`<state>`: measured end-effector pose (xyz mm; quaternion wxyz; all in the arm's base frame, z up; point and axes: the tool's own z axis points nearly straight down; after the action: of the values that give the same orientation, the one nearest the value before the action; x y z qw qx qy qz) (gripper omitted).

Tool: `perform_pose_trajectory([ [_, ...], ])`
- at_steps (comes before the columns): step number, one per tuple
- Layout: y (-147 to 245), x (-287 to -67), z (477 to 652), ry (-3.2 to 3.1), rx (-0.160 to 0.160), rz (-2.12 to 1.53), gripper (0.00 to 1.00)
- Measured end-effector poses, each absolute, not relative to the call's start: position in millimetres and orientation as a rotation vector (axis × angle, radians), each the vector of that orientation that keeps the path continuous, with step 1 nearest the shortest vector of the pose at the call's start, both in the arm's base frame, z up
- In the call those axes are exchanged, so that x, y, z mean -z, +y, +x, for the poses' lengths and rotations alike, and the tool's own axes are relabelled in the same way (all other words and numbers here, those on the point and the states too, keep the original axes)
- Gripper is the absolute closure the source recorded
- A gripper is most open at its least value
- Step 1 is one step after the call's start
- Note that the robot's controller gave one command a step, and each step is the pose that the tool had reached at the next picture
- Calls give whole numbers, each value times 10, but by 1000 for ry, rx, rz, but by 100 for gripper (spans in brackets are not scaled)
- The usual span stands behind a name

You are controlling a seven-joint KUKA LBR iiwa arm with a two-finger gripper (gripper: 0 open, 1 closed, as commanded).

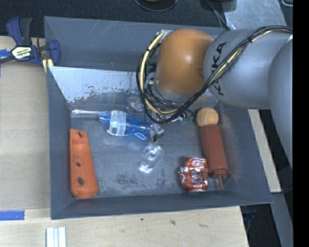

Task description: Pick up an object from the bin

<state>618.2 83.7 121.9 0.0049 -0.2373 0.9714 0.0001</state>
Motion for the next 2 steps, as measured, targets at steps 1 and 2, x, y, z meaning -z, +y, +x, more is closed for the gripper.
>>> perform_pose_trajectory([
  [1, 763, -1087, 6262, 3046, -2, -727, 0],
  [2, 1033, -729, 6140, 3004, -1, -876, 100],
])
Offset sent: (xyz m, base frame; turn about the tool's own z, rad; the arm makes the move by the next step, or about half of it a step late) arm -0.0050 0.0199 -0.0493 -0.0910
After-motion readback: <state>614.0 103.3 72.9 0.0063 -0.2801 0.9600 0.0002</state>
